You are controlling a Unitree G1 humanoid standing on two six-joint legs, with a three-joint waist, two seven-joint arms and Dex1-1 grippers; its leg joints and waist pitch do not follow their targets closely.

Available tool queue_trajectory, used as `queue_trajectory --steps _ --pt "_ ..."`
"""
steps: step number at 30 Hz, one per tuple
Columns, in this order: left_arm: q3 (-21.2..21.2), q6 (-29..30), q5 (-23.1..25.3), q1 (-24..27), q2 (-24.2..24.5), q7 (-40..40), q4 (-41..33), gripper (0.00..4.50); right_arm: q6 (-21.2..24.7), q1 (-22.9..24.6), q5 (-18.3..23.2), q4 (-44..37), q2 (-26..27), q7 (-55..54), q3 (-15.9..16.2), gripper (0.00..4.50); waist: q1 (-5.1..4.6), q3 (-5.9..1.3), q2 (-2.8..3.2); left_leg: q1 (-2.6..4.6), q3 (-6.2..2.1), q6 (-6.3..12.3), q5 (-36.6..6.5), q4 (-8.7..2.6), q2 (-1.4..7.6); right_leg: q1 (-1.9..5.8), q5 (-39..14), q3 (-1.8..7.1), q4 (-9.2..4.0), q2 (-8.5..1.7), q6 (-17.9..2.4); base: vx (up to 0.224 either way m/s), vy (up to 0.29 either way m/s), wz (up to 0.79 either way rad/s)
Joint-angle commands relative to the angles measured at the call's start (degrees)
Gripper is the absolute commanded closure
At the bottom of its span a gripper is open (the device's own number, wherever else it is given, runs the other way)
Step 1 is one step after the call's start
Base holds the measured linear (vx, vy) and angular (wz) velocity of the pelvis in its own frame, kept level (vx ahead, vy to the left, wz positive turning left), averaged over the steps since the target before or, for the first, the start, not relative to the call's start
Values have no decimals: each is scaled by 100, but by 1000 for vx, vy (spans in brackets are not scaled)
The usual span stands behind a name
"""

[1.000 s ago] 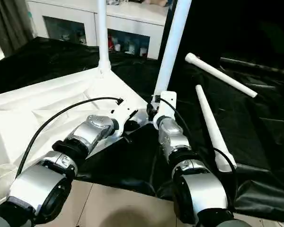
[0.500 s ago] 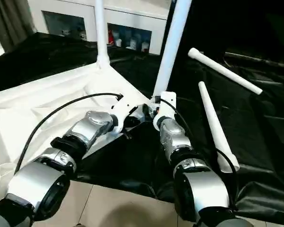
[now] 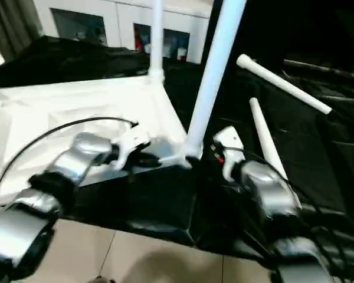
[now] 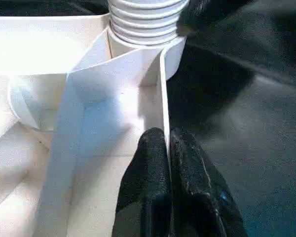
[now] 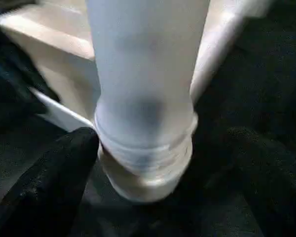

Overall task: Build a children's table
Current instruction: Rotate leg to tighten

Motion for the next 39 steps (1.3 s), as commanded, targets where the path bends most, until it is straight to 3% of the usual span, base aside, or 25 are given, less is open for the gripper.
queue_trajectory --steps 1,4,7,11,16,27,30,32,33,34,35,37,39 --pt "-150 -140 -137 180 -26 -456 -71 450 128 58 146 -359 -103 288 85 6 37 -305 -41 78 -32 652 -712 -298 232 302 50 241 -310 -313 -1604 0 0 0" --pt "-133 -89 -189 276 82 -660 -280 450 161 134 117 -560 -190 485 163 6 44 -304 -47 92 -32 455 -867 -306 227 283 -230 253 -326 -331 -1515 0 0 0" --pt "-158 -68 -176 331 138 -738 -405 450 262 182 117 -693 -208 601 213 6 41 -309 -50 80 -35 403 -815 -306 210 286 -166 257 -314 -323 -1485 0 0 0" --pt "-155 -33 -181 364 168 -737 -494 450 210 151 -47 -615 -187 573 353 6 35 -329 -71 59 -37 441 -626 -283 189 309 98 252 -277 -322 -1485 0 0 0" --pt "-124 -23 -136 321 162 -697 -464 450 10 23 -263 -357 -92 423 436 50 36 -343 -67 59 -34 504 -473 -259 179 314 270 248 -248 -319 -1527 0 0 0" --pt "-114 53 -125 349 197 -692 -530 450 -23 -46 -230 -98 52 337 385 134 35 -359 -56 63 -33 543 -421 -233 175 328 428 243 -214 -311 -1625 0 0 0" --pt "-59 170 -118 373 181 -525 -507 450 42 -8 -193 96 223 23 227 157 29 -355 -44 67 -33 497 -501 -236 178 318 315 247 -223 -315 -1621 0 0 0" --pt "142 482 -42 292 -65 405 -273 450 123 -65 -260 556 673 -1222 -104 167 -2 -346 -35 64 -46 388 -611 -253 186 307 155 248 -235 -324 -1615 0 0 0" --pt "154 512 -35 285 -87 477 -256 450 126 -70 -264 585 703 -1305 -123 169 -23 -341 -32 67 -47 326 -664 -263 187 296 59 249 -242 -325 -1605 0 0 0" --pt "226 696 8 238 -213 908 -158 450 144 -102 -291 758 879 -1799 -237 171 -58 -327 -40 84 -55 119 -905 -277 173 282 -399 251 -292 -321 -1531 0 0 0" --pt "245 745 19 225 -246 1020 -133 450 150 -111 -297 802 925 -1927 -266 172 -55 -322 -8 95 -54 76 -955 -273 171 274 -514 256 -305 -326 -1493 0 0 0" --pt "461 1079 36 89 -707 2179 137 450 118 -339 -326 1301 1431 -3152 -495 173 -88 -293 12 122 -50 -70 -1274 -307 180 232 -954 273 -372 -324 -1395 0 0 0" --pt "483 1095 44 71 -797 2365 175 450 124 -398 -312 1403 1534 -3379 -546 173 -73 -302 -9 114 -73 -137 -1408 -313 157 255 -1409 268 -419 -336 -1202 0 0 0"
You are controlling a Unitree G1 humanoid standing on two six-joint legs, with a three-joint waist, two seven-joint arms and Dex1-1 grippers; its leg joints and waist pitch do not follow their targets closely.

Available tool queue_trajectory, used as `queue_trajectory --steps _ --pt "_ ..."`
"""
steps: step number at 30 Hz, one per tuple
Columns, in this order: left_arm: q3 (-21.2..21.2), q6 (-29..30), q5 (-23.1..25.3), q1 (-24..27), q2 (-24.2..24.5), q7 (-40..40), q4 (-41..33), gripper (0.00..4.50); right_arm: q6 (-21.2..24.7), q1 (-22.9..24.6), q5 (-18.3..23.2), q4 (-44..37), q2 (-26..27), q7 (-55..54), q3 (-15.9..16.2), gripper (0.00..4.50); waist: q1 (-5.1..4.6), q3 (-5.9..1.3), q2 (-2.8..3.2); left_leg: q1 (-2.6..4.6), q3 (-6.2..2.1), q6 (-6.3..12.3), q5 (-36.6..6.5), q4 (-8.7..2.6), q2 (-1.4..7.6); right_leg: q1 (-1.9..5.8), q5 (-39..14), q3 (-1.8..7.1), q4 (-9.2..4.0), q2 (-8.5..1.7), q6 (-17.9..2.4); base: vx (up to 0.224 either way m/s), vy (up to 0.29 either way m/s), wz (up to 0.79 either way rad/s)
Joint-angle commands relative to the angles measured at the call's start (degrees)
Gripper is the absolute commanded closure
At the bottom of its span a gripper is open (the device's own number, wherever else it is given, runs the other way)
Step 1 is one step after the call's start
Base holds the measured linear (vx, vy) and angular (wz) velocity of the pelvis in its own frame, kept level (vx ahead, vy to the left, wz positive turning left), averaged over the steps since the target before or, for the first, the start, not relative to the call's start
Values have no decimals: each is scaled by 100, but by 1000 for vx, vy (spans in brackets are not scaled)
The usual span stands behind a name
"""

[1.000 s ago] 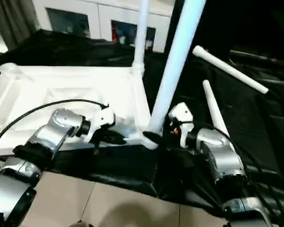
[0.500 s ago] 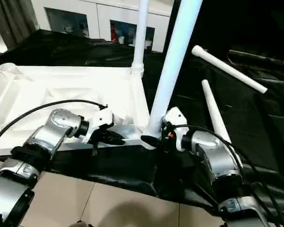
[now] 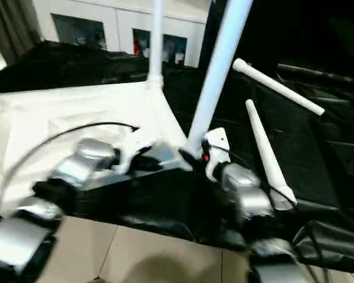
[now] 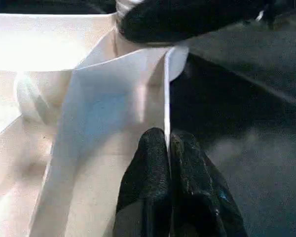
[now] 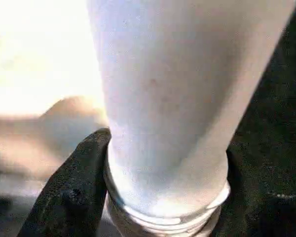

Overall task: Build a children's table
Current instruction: Rotate leg to tighten

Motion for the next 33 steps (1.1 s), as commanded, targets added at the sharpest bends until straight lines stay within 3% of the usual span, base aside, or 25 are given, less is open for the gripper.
queue_trajectory --steps 1,5,7,10,13,14,16,17,19,22,25,27,29,33 --pt "283 154 -131 45 -367 924 230 450 96 -122 -38 634 334 -783 -113 173 -7 -281 8 96 -84 -70 -1449 -423 156 196 -1490 250 -536 -319 -1111 0 0 0" --pt "112 33 -19 19 -526 968 244 450 -246 -390 -200 913 527 -746 42 173 -8 -289 11 89 -100 -77 -1595 -436 144 188 -1730 245 -570 -317 -908 0 0 0" --pt "52 -59 32 -2 -457 884 265 450 -335 -468 -97 939 567 -357 18 118 -9 -294 8 61 -105 -13 -1540 -442 142 202 -1538 241 -552 -305 -902 0 0 0" --pt "-5 -222 88 -1 -309 743 272 450 -364 -509 -50 910 533 -168 -6 94 -19 -294 -1 25 -112 74 -1456 -451 143 231 -1363 236 -532 -303 -932 0 0 0" --pt "-46 -391 73 39 47 257 216 450 -361 -458 -235 625 73 378 244 77 -28 -308 -38 23 -97 146 -1335 -430 133 236 -1304 233 -529 -303 -982 0 0 0" --pt "-56 -406 76 44 105 177 208 450 -357 -446 -276 589 -24 490 294 53 -12 -307 -36 18 -100 154 -1266 -425 131 248 -1272 228 -528 -306 -983 0 0 0" --pt "-123 -614 100 68 359 -200 205 450 -225 -257 -170 155 -418 1196 386 53 -3 -318 -35 6 -86 259 -1114 -403 119 262 -1035 230 -515 -294 -1007 0 0 0" --pt "-175 -865 86 104 481 -495 179 450 -171 -164 -112 -42 -595 1524 428 53 18 -344 -43 -8 -84 417 -890 -370 125 280 -622 230 -464 -296 -1067 0 0 0" --pt "-239 -1029 -8 187 657 -1076 72 450 -214 -58 -128 -231 -860 2024 486 53 -4 -348 -43 -32 -83 498 -674 -363 129 284 -246 213 -412 -280 -1201 0 0 0" --pt "-294 -1161 -72 239 739 -1416 -9 450 -237 -16 -123 -316 -962 2272 510 53 -3 -353 -24 -8 -78 548 -585 -356 155 275 136 211 -351 -282 -1468 0 0 0" --pt "-327 -1124 -301 328 846 -2097 -238 450 -223 76 -36 -574 -1164 2870 710 53 18 -355 21 33 -64 577 -556 -349 169 268 373 210 -328 -272 -1622 0 0 0" --pt "-308 -1144 -353 328 838 -2182 -242 450 -130 143 29 -728 -1215 3104 782 53 51 -358 13 36 -51 611 -499 -338 180 276 542 213 -310 -277 -1675 0 0 0" --pt "-303 -1227 -351 311 817 -2202 -190 450 -101 214 -1 -802 -1249 3285 864 53 111 -356 9 46 -35 614 -519 -329 181 279 557 211 -306 -273 -1689 0 0 0" --pt "-316 -1248 -307 283 797 -2163 -133 450 -175 232 -80 -693 -1195 3225 833 79 113 -338 -4 41 -45 435 -802 -356 180 273 24 216 -357 -301 -1580 0 0 0"
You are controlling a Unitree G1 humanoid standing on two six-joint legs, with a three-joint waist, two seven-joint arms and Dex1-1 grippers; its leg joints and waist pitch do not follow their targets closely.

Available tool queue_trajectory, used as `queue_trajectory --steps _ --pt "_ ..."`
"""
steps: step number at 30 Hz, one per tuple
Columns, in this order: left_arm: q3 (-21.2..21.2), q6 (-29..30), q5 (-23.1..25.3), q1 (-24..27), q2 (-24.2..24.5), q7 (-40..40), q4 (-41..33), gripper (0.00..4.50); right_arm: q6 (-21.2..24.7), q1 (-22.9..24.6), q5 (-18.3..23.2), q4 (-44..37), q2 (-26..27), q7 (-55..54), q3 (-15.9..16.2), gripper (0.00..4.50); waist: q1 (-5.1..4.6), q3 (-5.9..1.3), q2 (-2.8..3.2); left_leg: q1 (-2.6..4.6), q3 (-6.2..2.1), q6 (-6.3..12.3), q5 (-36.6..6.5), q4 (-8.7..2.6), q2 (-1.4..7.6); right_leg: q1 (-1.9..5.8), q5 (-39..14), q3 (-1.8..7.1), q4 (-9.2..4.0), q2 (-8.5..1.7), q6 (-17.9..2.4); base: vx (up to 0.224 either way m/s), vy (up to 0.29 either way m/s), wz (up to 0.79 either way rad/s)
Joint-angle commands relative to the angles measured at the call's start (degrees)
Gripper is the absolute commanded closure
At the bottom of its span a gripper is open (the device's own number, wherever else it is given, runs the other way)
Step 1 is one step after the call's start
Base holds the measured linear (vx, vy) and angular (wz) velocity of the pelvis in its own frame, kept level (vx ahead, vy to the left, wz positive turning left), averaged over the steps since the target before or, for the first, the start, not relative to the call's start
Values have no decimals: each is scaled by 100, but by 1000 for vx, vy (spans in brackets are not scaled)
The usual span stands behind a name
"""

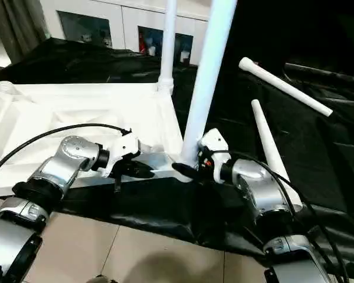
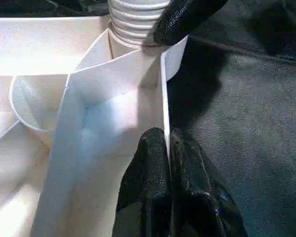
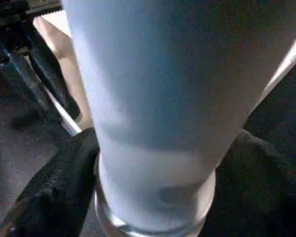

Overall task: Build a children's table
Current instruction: Rotate leg to tighten

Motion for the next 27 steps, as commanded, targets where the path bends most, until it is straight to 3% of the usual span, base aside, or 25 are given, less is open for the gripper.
queue_trajectory --steps 1,4,11,14,16,18,19,20,22,25,27 --pt "-108 -68 -88 48 -129 -95 77 450 -22 -1 -38 27 -2 -32 -30 95 11 -342 -6 95 -46 345 -894 -344 173 306 -154 237 -331 -317 -1559 0 0 0" --pt "-97 -42 -86 53 -115 -123 44 450 6 36 -18 -13 -12 7 -13 115 3 -352 -2 92 -55 286 -881 -346 171 312 -162 241 -326 -313 -1510 0 0 0" --pt "-58 -37 -78 62 -98 -114 69 450 64 96 25 -2 23 -111 -98 167 -1 -357 -3 90 -50 356 -771 -333 165 316 45 238 -306 -309 -1557 0 0 0" --pt "52 109 -45 46 -235 393 226 450 165 74 -8 422 285 -1082 -414 175 -18 -357 -5 90 -55 314 -779 -338 163 311 -2 242 -305 -311 -1543 0 0 0" --pt "223 372 -41 -21 -513 1158 416 450 253 -19 -48 860 576 -2257 -733 177 -49 -334 4 114 -59 154 -975 -365 163 279 -383 246 -354 -322 -1501 0 0 0" --pt "261 445 -29 -41 -612 1401 466 450 266 -57 -65 989 669 -2640 -820 178 -70 -327 1 124 -70 -6 -1094 -384 164 283 -745 246 -389 -325 -1421 0 0 0" --pt "323 665 22 -96 -899 2052 599 450 338 -223 -25 1284 919 -3444 -1009 178 -64 -330 19 134 -68 -18 -1123 -382 158 280 -811 248 -401 -329 -1394 0 0 0" --pt "336 718 31 -107 -962 2185 624 450 356 -263 -12 1346 971 -3612 -1050 178 -87 -308 29 139 -64 -67 -1228 -397 159 248 -941 262 -430 -323 -1353 0 0 0" --pt "366 841 46 -160 -1269 2649 715 450 447 -485 126 1635 1217 -4165 -1227 178 -81 -312 26 147 -73 -94 -1431 -403 142 258 -1378 262 -485 -327 -1176 0 0 0" --pt "295 856 125 -220 -1577 2978 798 450 332 -713 24 1847 1415 -4428 -1145 178 -88 -278 33 187 -77 -118 -1759 -424 130 210 -1912 254 -569 -317 -979 0 0 0" --pt "241 808 191 -263 -1634 3050 858 450 236 -790 4 1883 1503 -4353 -1120 178 -83 -287 26 178 -94 -90 -1782 -442 127 230 -2005 253 -589 -323 -879 0 0 0"
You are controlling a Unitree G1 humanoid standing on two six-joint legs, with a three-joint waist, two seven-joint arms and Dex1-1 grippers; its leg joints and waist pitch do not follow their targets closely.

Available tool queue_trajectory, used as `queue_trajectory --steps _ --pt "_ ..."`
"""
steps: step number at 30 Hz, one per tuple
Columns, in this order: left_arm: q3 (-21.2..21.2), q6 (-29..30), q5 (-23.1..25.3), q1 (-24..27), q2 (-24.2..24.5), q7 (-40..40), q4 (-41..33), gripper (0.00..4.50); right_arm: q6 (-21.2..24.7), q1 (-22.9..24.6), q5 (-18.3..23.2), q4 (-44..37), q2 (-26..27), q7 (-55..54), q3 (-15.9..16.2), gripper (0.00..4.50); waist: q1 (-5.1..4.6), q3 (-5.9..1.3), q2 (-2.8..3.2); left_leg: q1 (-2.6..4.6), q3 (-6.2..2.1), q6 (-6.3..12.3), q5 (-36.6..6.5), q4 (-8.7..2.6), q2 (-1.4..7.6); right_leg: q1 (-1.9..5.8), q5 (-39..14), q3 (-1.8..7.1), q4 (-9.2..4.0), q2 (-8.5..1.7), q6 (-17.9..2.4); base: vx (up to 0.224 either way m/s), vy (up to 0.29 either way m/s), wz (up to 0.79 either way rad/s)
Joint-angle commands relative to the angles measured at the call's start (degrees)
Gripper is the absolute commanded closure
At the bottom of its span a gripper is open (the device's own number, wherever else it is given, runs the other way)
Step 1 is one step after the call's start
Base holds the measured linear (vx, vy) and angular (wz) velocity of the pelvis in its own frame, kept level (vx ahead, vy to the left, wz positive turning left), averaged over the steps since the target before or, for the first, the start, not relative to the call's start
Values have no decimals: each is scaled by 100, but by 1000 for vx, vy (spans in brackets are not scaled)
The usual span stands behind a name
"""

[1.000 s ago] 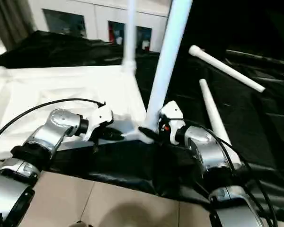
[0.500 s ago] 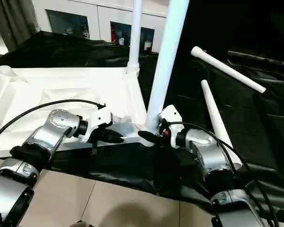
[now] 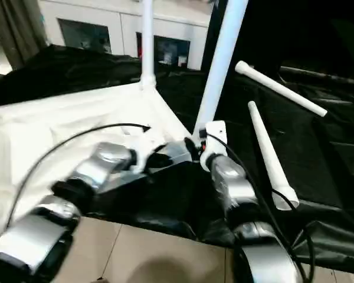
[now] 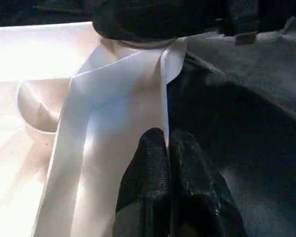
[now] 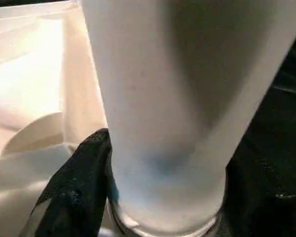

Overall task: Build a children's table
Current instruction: Rotate leg to tighten

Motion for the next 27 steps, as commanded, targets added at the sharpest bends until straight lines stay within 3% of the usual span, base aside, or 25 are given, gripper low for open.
queue_trajectory --steps 1,6,12,15,16,17,18,19,22,27 --pt "55 -172 -59 67 -226 194 212 450 40 42 -22 277 124 59 -5 122 -35 -262 -33 59 -102 -31 -1732 -435 149 118 -1929 233 -549 -317 -867 0 0 0" --pt "26 -361 -14 41 46 -65 208 450 -205 18 -65 131 -52 585 133 66 -17 -274 -46 24 -99 68 -1507 -433 149 153 -1524 226 -501 -316 -954 0 0 0" --pt "-3 -763 -108 132 420 -750 91 450 -204 168 -172 -236 -535 1505 371 47 4 -284 -76 -12 -79 234 -1178 -401 141 181 -1303 223 -479 -317 -1011 0 0 0" --pt "-7 -970 -226 210 577 -1287 -23 450 -168 260 -101 -463 -729 2002 414 47 29 -301 -88 -25 -70 378 -924 -382 139 207 -899 223 -436 -314 -1073 0 0 0" --pt "-14 -1014 -293 254 648 -1562 -102 450 -136 305 -55 -584 -817 2277 449 47 23 -337 -88 -55 -69 466 -693 -354 136 230 -542 219 -372 -317 -1172 0 0 0" --pt "-66 -1059 -320 299 759 -1861 -184 450 -106 379 -3 -774 -954 2673 531 47 27 -347 -65 -52 -66 508 -603 -344 137 227 -371 220 -350 -307 -1223 0 0 0" --pt "-113 -1076 -334 332 845 -2082 -246 450 -130 434 -2 -904 -1062 2914 606 47 34 -359 -67 -40 -50 618 -406 -315 155 210 119 219 -290 -292 -1380 0 0 0" --pt "-162 -1060 -359 368 954 -2362 -319 450 -117 497 19 -1053 -1217 3270 708 47 24 -345 -73 -71 -50 704 -356 -313 145 223 330 202 -269 -272 -1461 0 0 0" --pt "-151 -1024 -476 400 1008 -2665 -426 450 -105 567 46 -1197 -1347 3663 831 47 41 -335 -49 -54 -37 723 -482 -311 168 208 268 193 -270 -279 -1565 0 0 0" --pt "-105 -1083 -512 381 1036 -2873 -418 450 -29 695 73 -1422 -1482 4187 954 47 58 -320 -62 -39 -29 590 -727 -321 183 202 -127 196 -305 -287 -1544 0 0 0"
